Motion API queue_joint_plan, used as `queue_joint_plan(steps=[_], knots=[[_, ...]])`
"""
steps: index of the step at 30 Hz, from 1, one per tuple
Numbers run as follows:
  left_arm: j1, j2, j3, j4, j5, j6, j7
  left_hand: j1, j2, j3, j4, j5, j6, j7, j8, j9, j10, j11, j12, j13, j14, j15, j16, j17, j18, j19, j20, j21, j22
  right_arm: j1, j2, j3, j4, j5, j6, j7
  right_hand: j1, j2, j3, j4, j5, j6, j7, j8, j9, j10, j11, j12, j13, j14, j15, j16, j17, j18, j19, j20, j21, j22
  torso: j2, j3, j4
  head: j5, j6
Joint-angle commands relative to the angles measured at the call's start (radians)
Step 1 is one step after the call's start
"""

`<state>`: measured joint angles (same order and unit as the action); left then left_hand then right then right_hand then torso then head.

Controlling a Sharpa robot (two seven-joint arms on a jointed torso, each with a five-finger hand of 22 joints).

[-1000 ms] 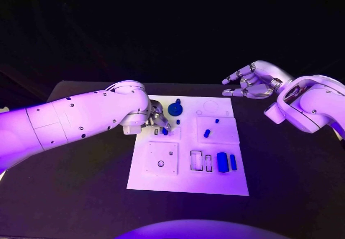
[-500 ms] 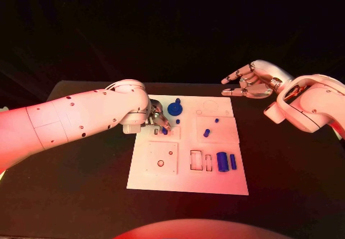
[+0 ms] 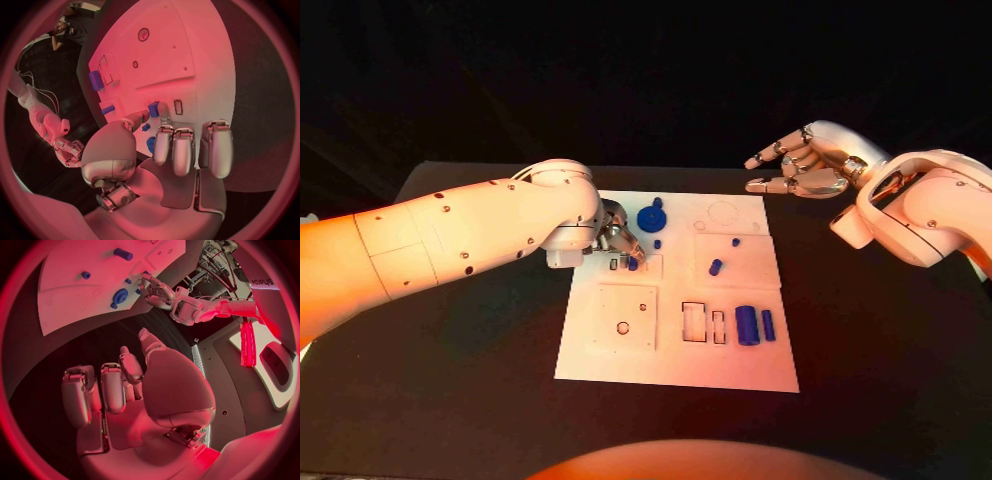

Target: Assemble the parts on the task board

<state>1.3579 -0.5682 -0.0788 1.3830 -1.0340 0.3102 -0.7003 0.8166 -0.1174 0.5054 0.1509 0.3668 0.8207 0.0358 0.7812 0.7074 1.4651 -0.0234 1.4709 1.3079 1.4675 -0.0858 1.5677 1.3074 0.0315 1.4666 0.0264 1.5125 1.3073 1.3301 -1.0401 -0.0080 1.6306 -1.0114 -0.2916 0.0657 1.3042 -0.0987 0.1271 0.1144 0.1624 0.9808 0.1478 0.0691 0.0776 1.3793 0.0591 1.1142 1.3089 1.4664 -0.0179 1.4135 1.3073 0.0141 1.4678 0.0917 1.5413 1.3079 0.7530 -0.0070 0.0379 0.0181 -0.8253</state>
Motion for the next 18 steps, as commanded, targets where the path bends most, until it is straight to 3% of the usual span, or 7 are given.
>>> queue_joint_plan(steps=[1,11,16,18], knots=[[-0.018,0.006,-0.013,0.002,0.018,0.05,-0.138,-0.011,0.005,-0.016,0.007,-0.005,0.009,0.001,-0.002,-0.001,0.032,-0.008,-0.004,0.15,0.103,-0.005,0.003,0.263,-0.005,0.058,-0.008,-0.004,0.136,0.0,0.0,0.0,0.002,-0.007,0.01,0.001,0.004,0.004,-0.003,-0.002,0.003,0.002,-0.001,0.001,0.002,-0.007,-0.001,-0.002,0.0,0.057,0.003,-0.003,0.053,0.005,0.049,0.005,-0.004,0.19,0.001,0.0002,-0.0008,-0.001,-0.001],[-0.018,0.006,-0.014,-0.001,0.018,0.046,-0.138,-0.022,0.006,-0.05,0.03,-0.005,0.011,0.0,-0.002,-0.001,0.031,-0.009,-0.005,0.149,0.103,-0.006,0.003,0.263,-0.005,0.058,-0.009,-0.005,0.136,0.0,-0.001,0.0,0.003,-0.007,0.01,0.001,0.004,0.004,-0.003,-0.002,0.003,0.002,-0.001,0.001,0.002,-0.007,-0.001,-0.002,0.0,0.057,0.003,-0.003,0.053,0.005,0.049,0.005,-0.004,0.19,0.0,0.0001,-0.0003,0.0,0.0],[-0.018,-0.003,-0.013,0.003,0.017,0.041,-0.138,-0.034,-0.015,-0.127,0.06,-0.008,0.014,-0.003,0.001,0.001,0.031,-0.012,-0.006,0.148,0.103,-0.008,0.003,0.263,-0.005,0.058,-0.011,-0.006,0.135,0.0,0.0,0.0,0.001,-0.007,0.01,0.001,0.006,0.004,-0.004,-0.003,0.004,0.001,-0.001,0.001,0.002,-0.008,0.0,-0.004,-0.002,0.057,0.003,-0.005,0.051,0.005,0.047,0.005,-0.005,0.187,0.0,-0.0003,-0.0003,0.001,0.002],[-0.018,-0.016,-0.011,0.015,0.016,0.032,-0.137,-0.034,-0.02,-0.188,0.084,-0.053,0.014,-0.005,0.001,0.002,0.031,-0.014,-0.007,0.147,0.103,-0.01,0.003,0.263,-0.004,0.058,-0.012,-0.007,0.134,0.0,0.001,0.0,-0.001,-0.007,0.01,0.002,0.006,0.004,-0.004,-0.003,0.004,0.001,-0.001,0.001,0.002,-0.008,0.0,-0.004,-0.002,0.057,0.003,-0.005,0.051,0.005,0.047,0.005,-0.005,0.187,0.0,-0.0013,-0.0005,0.0,0.005]])
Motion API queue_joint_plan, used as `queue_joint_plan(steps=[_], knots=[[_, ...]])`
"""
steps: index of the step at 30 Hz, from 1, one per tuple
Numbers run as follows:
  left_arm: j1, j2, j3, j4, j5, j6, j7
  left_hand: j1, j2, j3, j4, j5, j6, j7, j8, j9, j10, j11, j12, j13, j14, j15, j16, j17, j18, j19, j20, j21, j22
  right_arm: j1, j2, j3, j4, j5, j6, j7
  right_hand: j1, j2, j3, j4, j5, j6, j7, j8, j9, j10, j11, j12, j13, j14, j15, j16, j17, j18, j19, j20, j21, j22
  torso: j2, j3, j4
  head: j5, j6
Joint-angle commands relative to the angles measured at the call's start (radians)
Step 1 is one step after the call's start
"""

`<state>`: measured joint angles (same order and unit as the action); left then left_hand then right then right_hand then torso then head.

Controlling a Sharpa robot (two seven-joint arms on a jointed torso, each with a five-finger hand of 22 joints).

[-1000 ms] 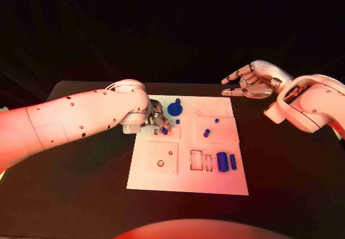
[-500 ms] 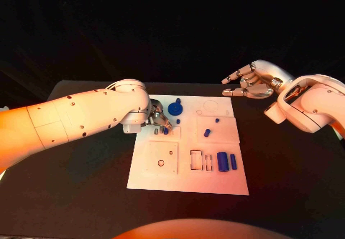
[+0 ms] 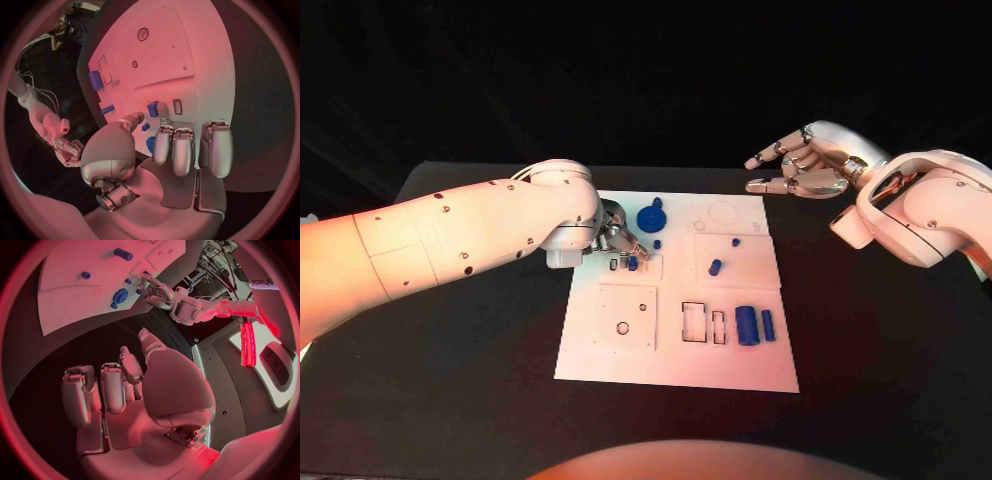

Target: Assemble the parts on the task board

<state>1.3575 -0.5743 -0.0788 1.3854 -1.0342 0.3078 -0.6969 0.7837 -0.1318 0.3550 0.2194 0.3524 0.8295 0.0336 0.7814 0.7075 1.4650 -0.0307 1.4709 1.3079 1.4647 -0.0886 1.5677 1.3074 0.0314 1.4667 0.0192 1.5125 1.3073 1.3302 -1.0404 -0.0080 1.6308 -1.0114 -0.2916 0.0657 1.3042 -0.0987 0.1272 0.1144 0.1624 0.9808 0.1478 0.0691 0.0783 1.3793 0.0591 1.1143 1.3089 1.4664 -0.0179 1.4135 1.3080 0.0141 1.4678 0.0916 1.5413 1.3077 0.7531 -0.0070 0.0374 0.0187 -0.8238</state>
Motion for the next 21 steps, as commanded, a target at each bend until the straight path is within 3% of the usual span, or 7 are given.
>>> queue_joint_plan(steps=[1,3,5,7,14,18,21], knots=[[-0.017,-0.018,-0.008,0.019,0.017,0.031,-0.14,0.002,-0.006,-0.056,0.023,-0.07,0.003,-0.002,0.001,0.002,0.03,-0.007,-0.008,0.146,0.106,-0.007,0.003,0.263,-0.005,0.058,-0.006,-0.007,0.135,-0.001,0.002,0.0,-0.003,-0.007,0.011,0.002,0.006,0.004,-0.004,-0.003,0.004,0.001,-0.001,0.001,0.001,-0.008,0.0,-0.004,-0.002,0.057,0.003,-0.005,0.051,0.005,0.047,0.005,-0.005,0.188,0.0,-0.0015,-0.0002,-0.001,0.004],[-0.016,-0.035,-0.001,0.034,0.023,0.023,-0.138,0.016,-0.001,-0.086,0.035,-0.123,-0.003,-0.001,0.0,0.002,0.027,-0.006,-0.012,0.143,0.106,-0.007,0.003,0.263,-0.005,0.059,-0.005,-0.005,0.139,-0.001,0.003,0.0,-0.006,-0.006,0.011,0.003,0.006,0.004,-0.004,-0.003,0.004,0.001,-0.001,0.001,0.001,-0.008,0.0,-0.004,-0.002,0.057,0.003,-0.005,0.051,0.005,0.047,0.005,-0.005,0.188,0.0,-0.0014,-0.0007,-0.001,0.005],[-0.011,-0.05,0.01,0.046,0.034,0.017,-0.137,0.034,0.002,-0.108,0.04,-0.142,-0.016,0.003,-0.006,0.001,0.02,-0.002,-0.019,0.135,0.106,-0.004,0.003,0.263,-0.005,0.06,-0.004,-0.005,0.139,-0.001,0.004,0.0,-0.01,-0.006,0.011,0.003,0.006,0.004,-0.004,-0.003,0.004,0.001,-0.001,0.001,0.001,-0.008,0.0,-0.004,-0.002,0.057,0.003,-0.005,0.051,0.005,0.047,0.005,-0.005,0.188,-0.001,-0.0003,-0.0006,-0.001,0.008],[-0.005,-0.063,0.019,0.056,0.042,0.015,-0.136,0.055,0.008,-0.125,0.042,-0.145,-0.032,0.009,-0.017,-0.005,0.011,0.003,-0.029,0.124,0.106,0.001,0.003,0.263,-0.005,0.059,-0.001,-0.006,0.139,-0.001,0.005,0.0,-0.014,-0.006,0.011,0.003,0.006,0.004,-0.004,-0.003,0.004,0.001,-0.001,0.001,0.001,-0.008,0.0,-0.004,-0.002,0.057,0.003,-0.005,0.051,0.005,0.047,0.005,-0.005,0.188,-0.002,0.0001,0.0005,-0.002,0.009],[0.037,-0.109,0.048,0.08,0.059,0.062,-0.134,0.165,0.038,-0.199,0.045,-0.14,-0.08,0.049,-0.113,-0.09,-0.013,0.038,-0.052,0.098,0.106,0.031,0.003,0.263,-0.004,0.056,0.027,-0.009,0.135,-0.001,0.013,0.0,-0.03,-0.003,0.012,0.004,0.006,0.004,-0.004,-0.003,0.004,0.001,-0.001,0.001,0.001,-0.008,0.0,-0.004,-0.002,0.057,0.003,-0.005,0.051,0.005,0.047,0.005,-0.005,0.188,-0.001,0.0008,0.0017,0.001,0.019],[0.066,-0.119,0.055,0.069,0.086,0.087,-0.134,0.218,0.058,-0.232,0.043,-0.137,-0.081,0.064,-0.174,-0.158,-0.016,0.054,-0.053,0.094,0.106,0.042,0.003,0.263,-0.004,0.055,0.04,-0.009,0.134,-0.001,0.019,-0.001,-0.039,-0.002,0.012,0.005,0.006,0.004,-0.004,-0.003,0.004,0.001,-0.001,0.001,0.001,-0.008,0.0,-0.004,-0.002,0.057,0.003,-0.005,0.051,0.005,0.047,0.005,-0.005,0.188,0.0,-0.0002,0.0014,0.005,0.021],[0.077,-0.117,0.057,0.046,0.097,0.084,-0.133,0.246,0.075,-0.256,0.046,-0.136,-0.073,0.072,-0.222,-0.21,-0.016,0.06,-0.051,0.093,0.106,0.048,0.003,0.263,-0.004,0.056,0.048,-0.009,0.137,-0.001,0.023,-0.002,-0.043,-0.001,0.012,0.005,0.006,0.004,-0.004,-0.003,0.004,0.001,-0.001,0.001,0.001,-0.008,0.0,-0.004,-0.002,0.057,0.003,-0.005,0.051,0.005,0.047,0.005,-0.005,0.188,0.0,0.0004,0.0017,0.008,0.025]])
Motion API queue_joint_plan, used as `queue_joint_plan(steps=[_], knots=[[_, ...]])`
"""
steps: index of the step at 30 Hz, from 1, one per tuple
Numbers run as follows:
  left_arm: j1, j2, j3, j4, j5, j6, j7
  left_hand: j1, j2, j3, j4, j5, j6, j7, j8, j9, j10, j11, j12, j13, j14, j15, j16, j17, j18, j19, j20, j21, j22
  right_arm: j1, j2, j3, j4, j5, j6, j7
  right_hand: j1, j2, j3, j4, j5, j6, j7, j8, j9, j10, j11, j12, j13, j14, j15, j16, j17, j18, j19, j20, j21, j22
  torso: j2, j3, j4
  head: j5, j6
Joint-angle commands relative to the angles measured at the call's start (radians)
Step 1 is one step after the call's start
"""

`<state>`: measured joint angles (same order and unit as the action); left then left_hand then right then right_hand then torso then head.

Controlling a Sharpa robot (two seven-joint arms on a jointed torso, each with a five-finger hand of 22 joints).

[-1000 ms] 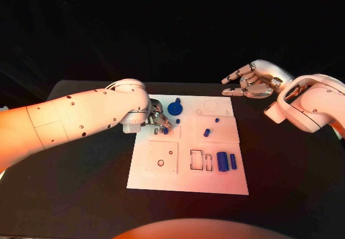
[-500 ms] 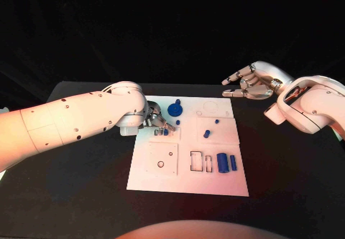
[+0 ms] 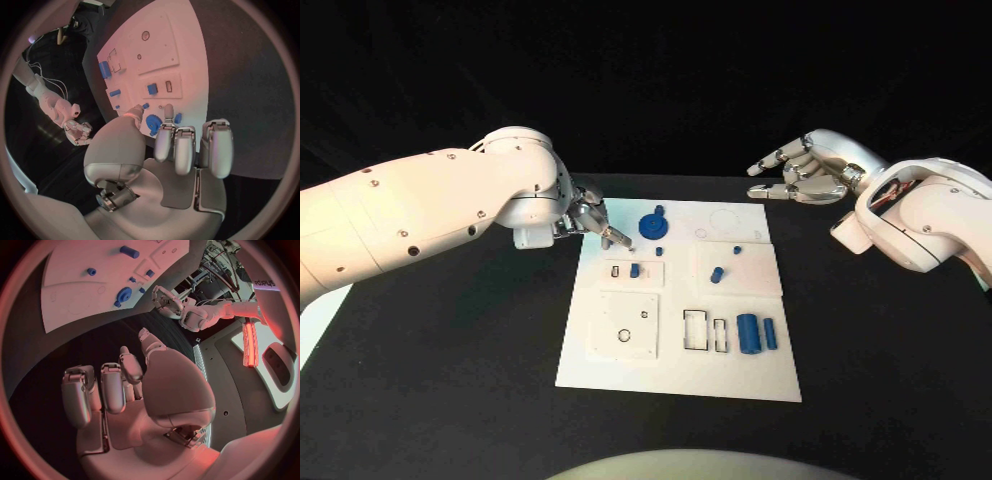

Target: Assemble the parts on the task board

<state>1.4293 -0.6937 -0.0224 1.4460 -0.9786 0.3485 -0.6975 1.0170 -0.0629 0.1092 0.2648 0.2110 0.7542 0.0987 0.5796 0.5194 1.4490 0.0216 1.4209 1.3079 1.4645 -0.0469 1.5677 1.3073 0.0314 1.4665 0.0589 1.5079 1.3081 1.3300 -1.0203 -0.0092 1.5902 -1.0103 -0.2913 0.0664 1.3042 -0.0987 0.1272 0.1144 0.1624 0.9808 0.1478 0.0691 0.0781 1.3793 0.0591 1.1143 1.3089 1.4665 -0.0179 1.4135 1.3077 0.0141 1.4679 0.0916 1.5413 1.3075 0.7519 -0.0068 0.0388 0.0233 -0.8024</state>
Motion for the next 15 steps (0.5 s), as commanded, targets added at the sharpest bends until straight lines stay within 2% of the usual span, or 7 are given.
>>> queue_joint_plan(steps=[1,4,7,11,15], knots=[[0.009,0.008,0.001,-0.031,0.039,0.038,-0.131,0.02,0.013,-0.016,0.002,0.007,0.003,0.007,-0.035,-0.037,0.0,0.009,0.0,0.093,0.106,0.008,0.003,0.264,-0.004,0.057,0.009,-0.003,0.138,-0.001,0.004,0.0,-0.004,-0.002,0.012,0.005,0.006,0.004,-0.004,-0.003,0.004,0.001,-0.001,0.001,0.001,-0.008,0.0,-0.004,-0.002,0.057,0.003,-0.005,0.051,0.005,0.047,0.005,-0.005,0.188,0.001,-0.0002,-0.0003,0.005,0.004],[0.012,0.024,0.001,-0.068,0.026,0.026,-0.128,0.03,0.023,-0.024,0.005,0.009,0.028,0.007,-0.038,-0.05,0.001,0.007,0.002,0.093,0.106,0.009,0.003,0.264,-0.005,0.058,0.01,-0.001,0.141,-0.002,0.005,-0.001,-0.006,-0.002,0.012,0.005,0.006,0.004,-0.004,-0.003,0.004,0.001,-0.001,0.001,0.001,-0.008,0.0,-0.004,-0.002,0.057,0.003,-0.005,0.051,0.005,0.047,0.005,-0.005,0.188,0.002,-0.0008,-0.0009,0.007,0.007],[0.013,0.048,-0.006,-0.106,0.006,0.014,-0.124,0.044,0.034,-0.026,0.006,0.012,0.062,0.002,-0.026,-0.055,0.001,0.003,0.002,0.092,0.106,0.007,0.003,0.264,-0.005,0.059,0.009,0.0,0.144,-0.002,0.006,-0.001,-0.007,-0.001,0.011,0.005,0.006,0.004,-0.004,-0.003,0.004,0.001,-0.001,0.001,0.001,-0.008,0.0,-0.004,-0.002,0.057,0.003,-0.005,0.051,0.005,0.047,0.005,-0.005,0.188,0.002,-0.0019,-0.0012,0.008,0.008],[0.007,0.077,-0.015,-0.148,-0.016,-0.005,-0.117,0.049,0.039,-0.035,0.015,0.01,0.093,-0.012,0.008,-0.046,0.001,-0.008,0.002,0.091,0.106,-0.002,0.003,0.264,-0.006,0.06,0.002,0.001,0.146,-0.003,0.008,-0.001,-0.008,-0.001,0.011,0.006,0.006,0.004,-0.004,-0.003,0.004,0.001,-0.001,0.001,0.001,-0.008,0.0,-0.004,-0.002,0.057,0.003,-0.005,0.051,0.005,0.047,0.005,-0.005,0.188,0.003,-0.0025,-0.0023,0.01,0.007],[0.0,0.1,-0.024,-0.185,-0.041,-0.022,-0.106,0.035,0.039,-0.057,0.023,0.002,0.1,-0.021,0.04,-0.029,0.004,-0.017,0.004,0.091,0.106,-0.01,0.003,0.264,-0.006,0.06,-0.006,0.002,0.148,-0.003,0.008,-0.001,-0.008,-0.001,0.011,0.007,0.007,0.005,-0.005,-0.003,0.005,0.001,-0.001,0.001,0.001,-0.009,0.0,-0.006,-0.003,0.057,0.003,-0.005,0.05,0.006,0.047,0.005,-0.005,0.187,0.002,-0.001,-0.0026,0.011,0.007]])
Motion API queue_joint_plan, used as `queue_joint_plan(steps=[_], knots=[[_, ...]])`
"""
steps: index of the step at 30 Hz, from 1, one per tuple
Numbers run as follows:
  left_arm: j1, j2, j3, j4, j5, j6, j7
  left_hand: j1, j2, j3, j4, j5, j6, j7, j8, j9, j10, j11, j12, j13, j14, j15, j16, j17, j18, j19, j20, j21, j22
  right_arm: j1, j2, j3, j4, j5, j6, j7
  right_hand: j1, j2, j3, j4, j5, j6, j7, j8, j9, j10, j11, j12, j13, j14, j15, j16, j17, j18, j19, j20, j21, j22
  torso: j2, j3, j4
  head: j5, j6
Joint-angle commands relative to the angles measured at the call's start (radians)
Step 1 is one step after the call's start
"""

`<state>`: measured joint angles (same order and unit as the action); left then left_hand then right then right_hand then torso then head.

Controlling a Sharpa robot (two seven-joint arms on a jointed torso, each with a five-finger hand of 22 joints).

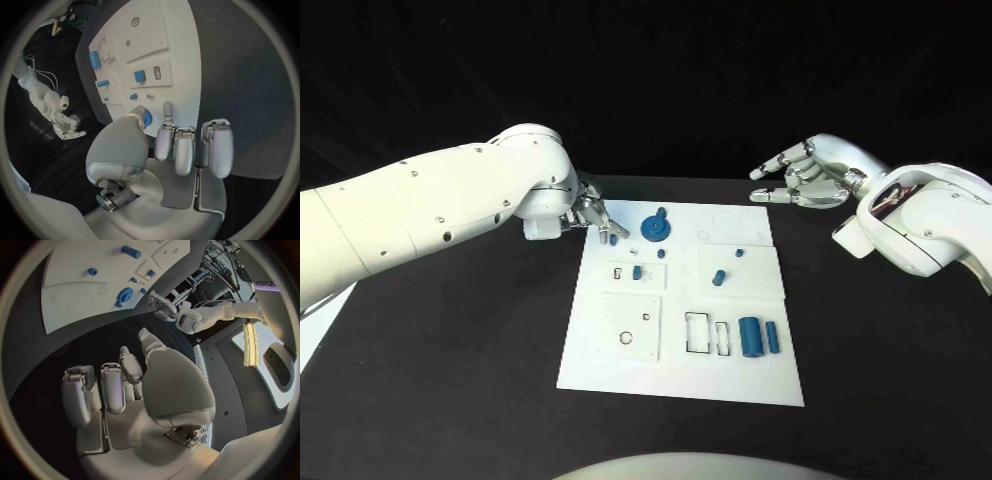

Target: Assemble the parts on the task board

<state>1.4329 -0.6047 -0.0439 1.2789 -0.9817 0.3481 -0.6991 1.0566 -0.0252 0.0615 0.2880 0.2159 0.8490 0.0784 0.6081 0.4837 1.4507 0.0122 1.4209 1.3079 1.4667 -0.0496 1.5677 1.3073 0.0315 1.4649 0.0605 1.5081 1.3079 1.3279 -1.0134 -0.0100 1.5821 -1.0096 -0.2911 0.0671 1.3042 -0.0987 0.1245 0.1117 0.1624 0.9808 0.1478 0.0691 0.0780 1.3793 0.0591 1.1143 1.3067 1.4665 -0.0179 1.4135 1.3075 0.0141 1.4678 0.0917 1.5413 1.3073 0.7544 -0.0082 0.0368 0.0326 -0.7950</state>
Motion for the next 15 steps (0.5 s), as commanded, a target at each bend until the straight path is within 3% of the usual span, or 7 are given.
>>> queue_joint_plan(steps=[1,8,15], knots=[[-0.007,0.018,-0.005,-0.028,-0.044,-0.026,-0.102,-0.009,0.002,-0.016,0.001,-0.004,0.005,-0.003,0.019,0.011,0.002,-0.009,0.004,0.091,0.104,-0.009,0.003,0.264,-0.006,0.062,-0.009,0.002,0.148,-0.001,0.002,0.0,-0.001,-0.002,0.011,0.006,0.007,0.005,-0.003,-0.001,0.005,0.001,-0.001,0.001,0.001,-0.009,0.0,-0.006,-0.001,0.057,0.003,-0.005,0.05,0.006,0.047,0.005,-0.005,0.188,0.0,0.0006,-0.0006,0.001,0.0],[-0.021,0.044,-0.012,-0.069,-0.093,-0.054,-0.081,-0.029,0.008,-0.055,0.002,-0.013,-0.003,-0.009,0.055,0.036,0.005,-0.015,0.007,0.093,0.104,-0.015,0.003,0.264,-0.007,0.063,-0.015,0.003,0.151,-0.002,0.003,0.0,-0.002,-0.002,0.011,0.007,0.007,0.005,-0.003,-0.001,0.005,0.001,-0.001,0.001,0.001,-0.009,0.0,-0.006,-0.001,0.057,0.003,-0.005,0.05,0.006,0.047,0.005,-0.005,0.188,0.001,0.0002,-0.0004,0.001,0.001],[-0.024,0.055,-0.014,-0.093,-0.118,-0.049,-0.072,-0.032,0.01,-0.067,0.002,-0.014,-0.005,-0.012,0.067,0.044,0.007,-0.017,0.008,0.094,0.104,-0.016,0.003,0.264,-0.007,0.063,-0.017,0.003,0.152,-0.002,0.004,0.0,-0.002,-0.002,0.012,0.007,0.007,0.005,-0.003,-0.001,0.005,0.001,-0.001,0.001,0.001,-0.009,0.0,-0.006,-0.001,0.057,0.003,-0.005,0.05,0.006,0.047,0.005,-0.005,0.188,-0.001,0.0016,0.0002,0.003,0.001]])
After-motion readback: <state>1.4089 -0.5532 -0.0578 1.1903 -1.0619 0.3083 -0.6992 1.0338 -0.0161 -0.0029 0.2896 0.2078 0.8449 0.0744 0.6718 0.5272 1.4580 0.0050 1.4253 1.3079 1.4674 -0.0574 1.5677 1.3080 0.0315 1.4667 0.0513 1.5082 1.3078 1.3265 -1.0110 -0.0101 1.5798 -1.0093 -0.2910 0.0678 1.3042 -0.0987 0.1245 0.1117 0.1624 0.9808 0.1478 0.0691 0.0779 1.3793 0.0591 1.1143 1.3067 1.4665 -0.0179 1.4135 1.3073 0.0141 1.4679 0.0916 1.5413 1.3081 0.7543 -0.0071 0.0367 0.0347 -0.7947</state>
